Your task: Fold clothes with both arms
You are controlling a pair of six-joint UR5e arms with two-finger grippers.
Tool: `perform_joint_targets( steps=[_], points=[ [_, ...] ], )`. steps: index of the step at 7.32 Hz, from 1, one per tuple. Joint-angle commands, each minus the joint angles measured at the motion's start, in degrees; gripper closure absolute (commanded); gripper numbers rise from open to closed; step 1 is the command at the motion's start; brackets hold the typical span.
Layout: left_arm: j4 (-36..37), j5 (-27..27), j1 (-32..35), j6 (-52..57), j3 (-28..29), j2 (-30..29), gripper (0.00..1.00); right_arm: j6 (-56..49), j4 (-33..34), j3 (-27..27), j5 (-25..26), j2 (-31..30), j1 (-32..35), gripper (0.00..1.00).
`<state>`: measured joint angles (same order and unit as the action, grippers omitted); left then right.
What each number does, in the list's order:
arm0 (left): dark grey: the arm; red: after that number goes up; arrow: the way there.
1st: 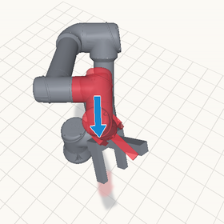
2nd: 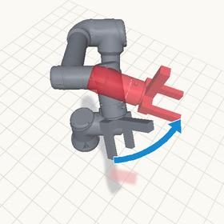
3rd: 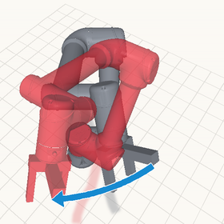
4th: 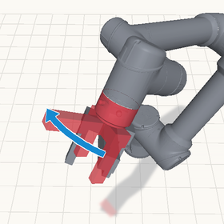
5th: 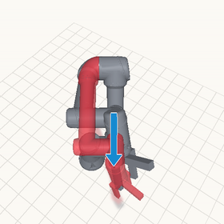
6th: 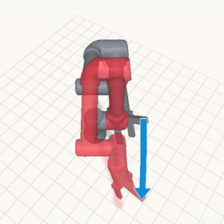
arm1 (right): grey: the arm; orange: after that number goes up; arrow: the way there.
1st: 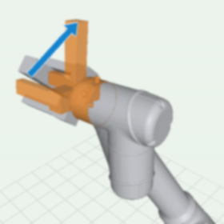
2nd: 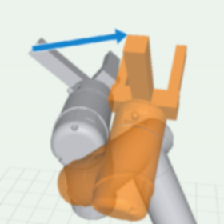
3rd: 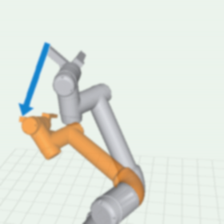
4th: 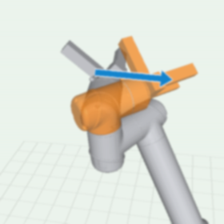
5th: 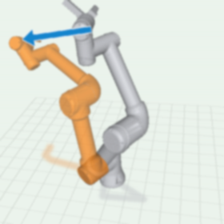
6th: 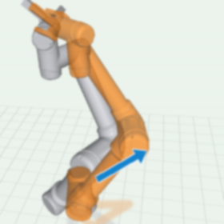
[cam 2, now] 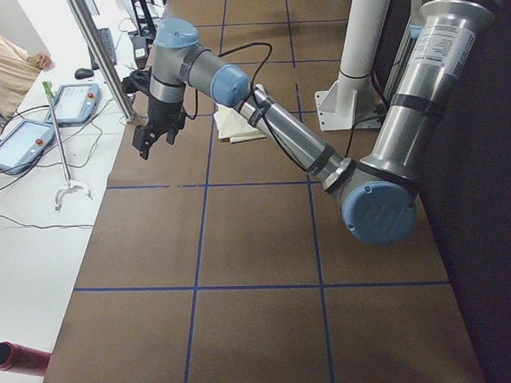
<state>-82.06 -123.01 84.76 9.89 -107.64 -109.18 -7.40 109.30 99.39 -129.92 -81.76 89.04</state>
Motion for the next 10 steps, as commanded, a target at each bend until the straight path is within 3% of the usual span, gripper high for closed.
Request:
perform_joint_targets(
  steps=[1,3,5,10],
  points=[
    [-0.3,-4.34,2.86,1.71,3.74,7.28,0.01,0.2,0.73,-1.47,-0.41,-7.08,3.22,0.0],
    [-2.39,-5.82,4.43,2.49,6.21,11.16,0.01,0.02,0.56,-1.39,-1.12,-10.34,4.37,0.0],
    [-5.63,-12.91,4.53,2.32,6.99,15.3,0.01,0.37,-12.72,-0.95,-1.65,-16.21,5.18,0.0],
    [-4.95,-12.86,4.44,1.8,8.49,15.58,0.01,2.29,-12.98,0.37,-1.48,-12.99,4.92,0.0]
  ],
)
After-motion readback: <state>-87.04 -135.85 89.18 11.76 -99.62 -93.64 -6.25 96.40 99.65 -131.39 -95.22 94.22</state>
